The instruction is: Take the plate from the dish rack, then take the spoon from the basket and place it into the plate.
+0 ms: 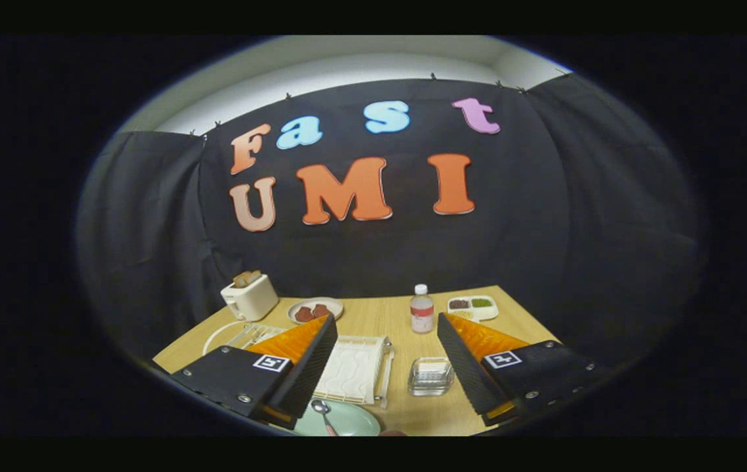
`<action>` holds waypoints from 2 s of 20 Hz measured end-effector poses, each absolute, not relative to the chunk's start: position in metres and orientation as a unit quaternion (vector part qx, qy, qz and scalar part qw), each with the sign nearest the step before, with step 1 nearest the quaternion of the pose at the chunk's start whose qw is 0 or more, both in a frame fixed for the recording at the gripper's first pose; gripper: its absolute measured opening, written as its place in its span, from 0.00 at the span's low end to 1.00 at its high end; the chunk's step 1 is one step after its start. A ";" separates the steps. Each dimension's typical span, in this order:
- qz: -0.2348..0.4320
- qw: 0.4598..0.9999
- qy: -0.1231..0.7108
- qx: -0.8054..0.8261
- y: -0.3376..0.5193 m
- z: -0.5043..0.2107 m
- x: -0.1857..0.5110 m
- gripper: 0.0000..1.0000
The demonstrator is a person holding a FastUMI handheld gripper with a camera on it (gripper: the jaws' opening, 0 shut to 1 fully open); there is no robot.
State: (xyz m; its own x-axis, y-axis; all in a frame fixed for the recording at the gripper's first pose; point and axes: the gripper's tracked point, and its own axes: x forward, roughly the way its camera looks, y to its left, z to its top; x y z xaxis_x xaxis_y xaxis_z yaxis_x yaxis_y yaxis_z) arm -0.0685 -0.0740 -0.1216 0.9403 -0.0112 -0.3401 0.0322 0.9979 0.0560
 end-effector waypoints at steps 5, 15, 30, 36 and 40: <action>-0.012 0.997 0.079 -0.005 -0.067 -0.048 -0.054 0.93; -0.022 0.999 -0.009 -0.025 -0.058 0.002 -0.048 0.93; -0.039 0.999 0.017 -0.004 -0.057 -0.008 -0.044 0.93; -0.036 0.999 0.023 -0.006 -0.055 -0.010 -0.044 0.93; -0.032 0.999 0.026 -0.013 -0.054 -0.013 -0.041 0.93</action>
State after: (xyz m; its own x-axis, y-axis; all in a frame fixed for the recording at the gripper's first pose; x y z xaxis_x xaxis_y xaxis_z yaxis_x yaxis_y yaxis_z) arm -0.0414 -0.0545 -0.0132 0.9966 -0.0645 -0.0510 0.0631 0.9976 -0.0285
